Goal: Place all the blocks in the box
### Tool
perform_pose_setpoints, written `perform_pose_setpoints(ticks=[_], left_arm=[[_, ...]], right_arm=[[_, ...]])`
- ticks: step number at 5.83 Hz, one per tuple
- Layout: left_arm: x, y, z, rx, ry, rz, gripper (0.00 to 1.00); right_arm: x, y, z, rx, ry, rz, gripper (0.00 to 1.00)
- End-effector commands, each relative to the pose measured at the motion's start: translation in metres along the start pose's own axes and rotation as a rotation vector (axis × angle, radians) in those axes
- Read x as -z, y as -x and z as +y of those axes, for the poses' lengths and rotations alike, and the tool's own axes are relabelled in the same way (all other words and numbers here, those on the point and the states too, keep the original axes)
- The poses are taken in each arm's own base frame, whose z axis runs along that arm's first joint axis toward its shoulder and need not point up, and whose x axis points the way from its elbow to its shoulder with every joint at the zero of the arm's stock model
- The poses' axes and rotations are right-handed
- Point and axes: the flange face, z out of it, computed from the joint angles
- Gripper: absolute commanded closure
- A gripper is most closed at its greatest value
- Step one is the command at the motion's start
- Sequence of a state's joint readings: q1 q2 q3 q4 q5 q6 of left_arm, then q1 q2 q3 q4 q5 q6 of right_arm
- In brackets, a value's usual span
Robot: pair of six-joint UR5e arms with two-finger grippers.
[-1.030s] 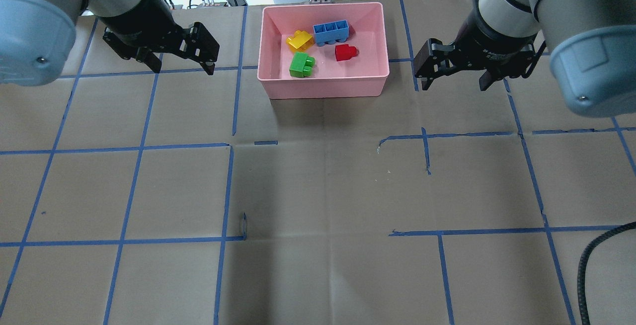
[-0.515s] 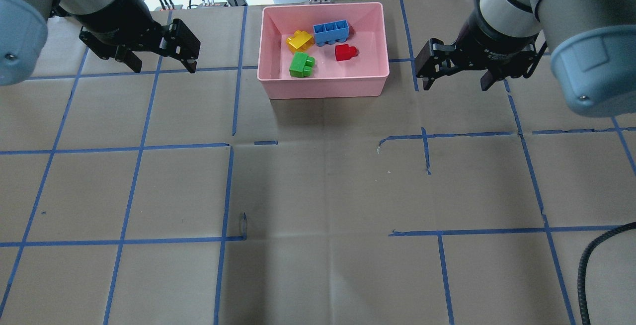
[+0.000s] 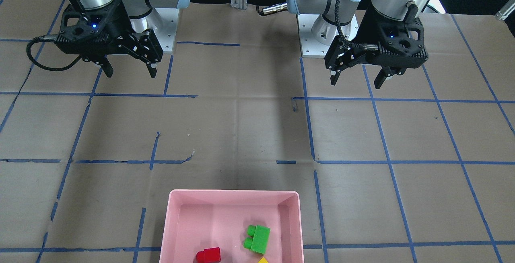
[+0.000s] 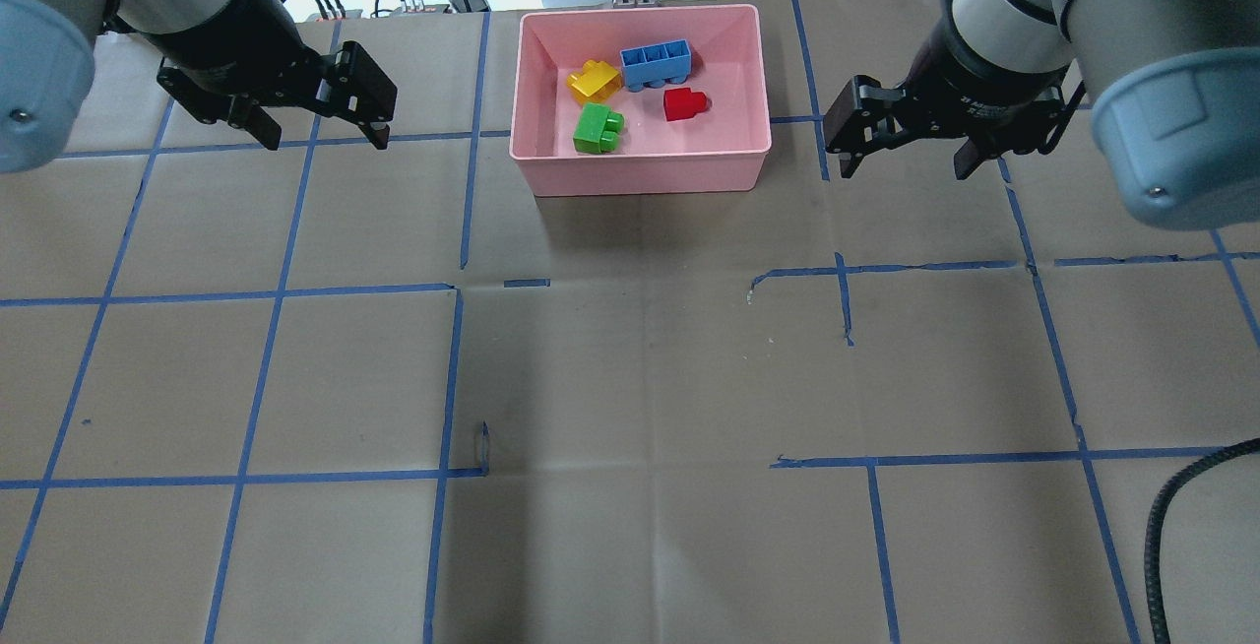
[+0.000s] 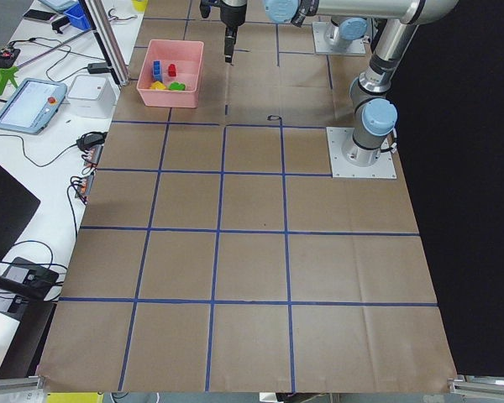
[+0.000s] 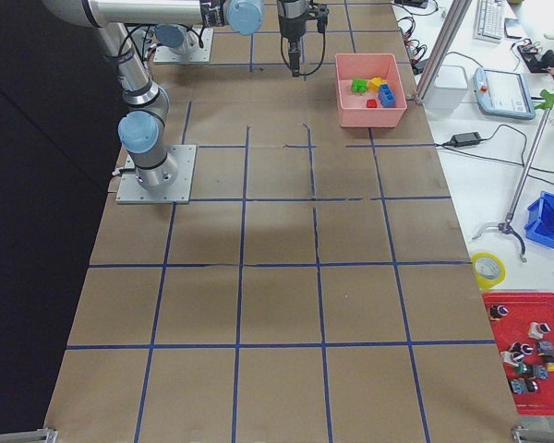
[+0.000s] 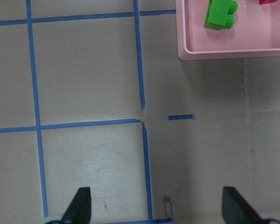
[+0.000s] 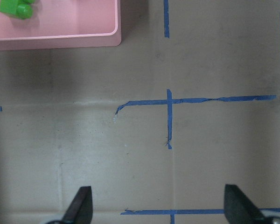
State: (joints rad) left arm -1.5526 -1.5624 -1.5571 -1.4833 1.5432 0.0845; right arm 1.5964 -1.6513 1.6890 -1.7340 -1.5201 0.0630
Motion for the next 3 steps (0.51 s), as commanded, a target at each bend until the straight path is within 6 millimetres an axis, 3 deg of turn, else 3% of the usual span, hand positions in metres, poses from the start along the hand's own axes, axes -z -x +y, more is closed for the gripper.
perform_pose_setpoints(ticks=[1, 3], left_arm=[[0.0005, -0.0007, 0.0003, -0.001, -0.001, 0.0, 0.0], [-0.0007, -0.0007, 0.001, -0.001, 0.005, 0.001, 0.0]], right_arm=[[0.0039, 0.0002, 0.0013, -0.002, -0.011, -0.007, 0.0], [0.0031, 0.0013, 0.0005, -0.002, -0.009, -0.01, 0.0]])
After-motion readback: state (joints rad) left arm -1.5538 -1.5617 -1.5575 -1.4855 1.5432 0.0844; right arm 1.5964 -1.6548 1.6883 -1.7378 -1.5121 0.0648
